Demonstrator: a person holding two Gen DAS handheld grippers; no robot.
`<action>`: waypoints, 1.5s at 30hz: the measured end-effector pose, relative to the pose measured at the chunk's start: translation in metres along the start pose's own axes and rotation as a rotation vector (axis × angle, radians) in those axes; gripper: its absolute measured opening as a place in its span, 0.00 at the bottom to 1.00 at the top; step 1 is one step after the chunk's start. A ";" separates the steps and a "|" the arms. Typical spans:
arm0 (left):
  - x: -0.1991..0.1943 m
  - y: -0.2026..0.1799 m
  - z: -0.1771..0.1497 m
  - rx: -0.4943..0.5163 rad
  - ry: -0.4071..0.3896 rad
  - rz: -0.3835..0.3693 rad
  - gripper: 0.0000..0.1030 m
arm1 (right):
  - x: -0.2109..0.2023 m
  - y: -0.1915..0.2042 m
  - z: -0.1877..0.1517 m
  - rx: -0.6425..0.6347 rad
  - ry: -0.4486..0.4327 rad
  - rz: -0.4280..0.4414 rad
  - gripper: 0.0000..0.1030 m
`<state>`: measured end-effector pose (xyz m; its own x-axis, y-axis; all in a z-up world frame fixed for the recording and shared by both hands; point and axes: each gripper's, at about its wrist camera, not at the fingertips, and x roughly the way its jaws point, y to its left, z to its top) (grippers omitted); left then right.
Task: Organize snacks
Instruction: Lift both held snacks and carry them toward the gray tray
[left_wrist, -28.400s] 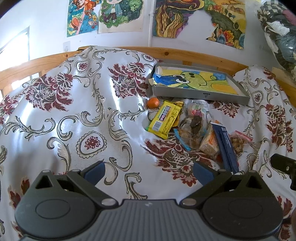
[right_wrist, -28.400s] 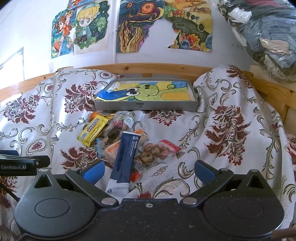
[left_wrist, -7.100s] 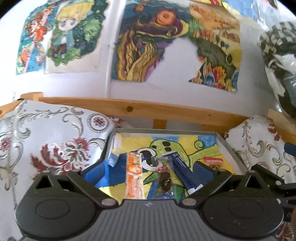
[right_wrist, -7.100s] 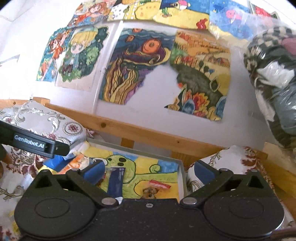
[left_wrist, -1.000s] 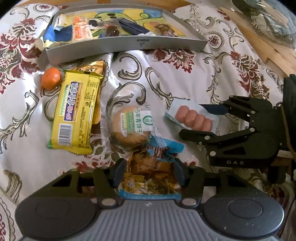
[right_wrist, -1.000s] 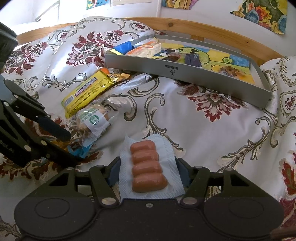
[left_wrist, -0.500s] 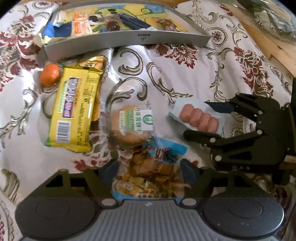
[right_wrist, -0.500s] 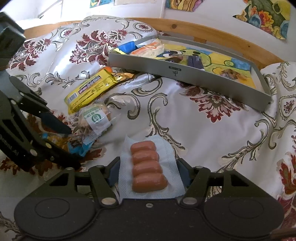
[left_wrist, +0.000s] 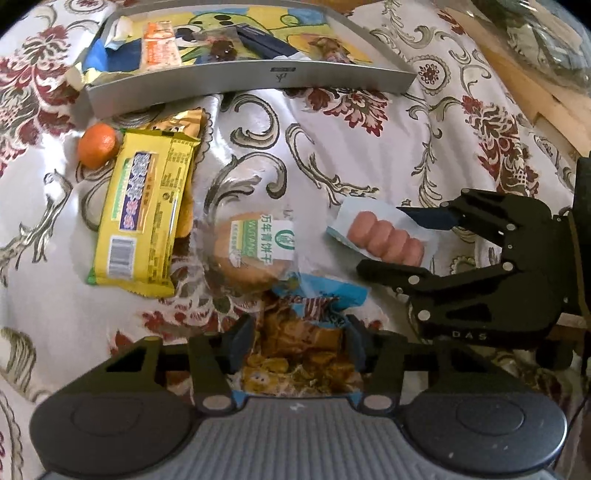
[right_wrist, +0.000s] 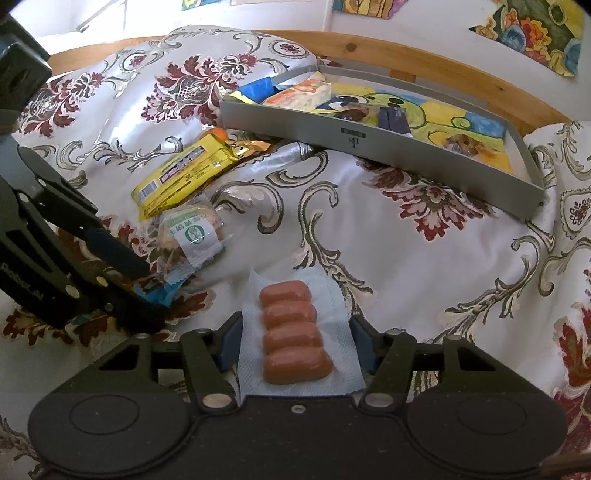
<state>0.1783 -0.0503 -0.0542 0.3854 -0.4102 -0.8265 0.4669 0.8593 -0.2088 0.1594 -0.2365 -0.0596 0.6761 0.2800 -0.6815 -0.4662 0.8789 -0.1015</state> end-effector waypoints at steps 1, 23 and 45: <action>-0.002 -0.001 -0.002 -0.004 0.000 0.000 0.53 | -0.001 0.001 0.000 -0.004 0.001 -0.002 0.60; -0.029 -0.014 -0.023 -0.048 -0.024 -0.005 0.51 | -0.019 0.010 0.001 -0.046 -0.006 0.016 0.52; -0.048 -0.012 -0.018 -0.108 -0.144 0.016 0.51 | -0.034 0.013 0.005 -0.061 -0.128 -0.049 0.53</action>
<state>0.1401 -0.0351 -0.0217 0.5060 -0.4287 -0.7484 0.3744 0.8909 -0.2572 0.1334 -0.2328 -0.0344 0.7646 0.2879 -0.5767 -0.4619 0.8687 -0.1788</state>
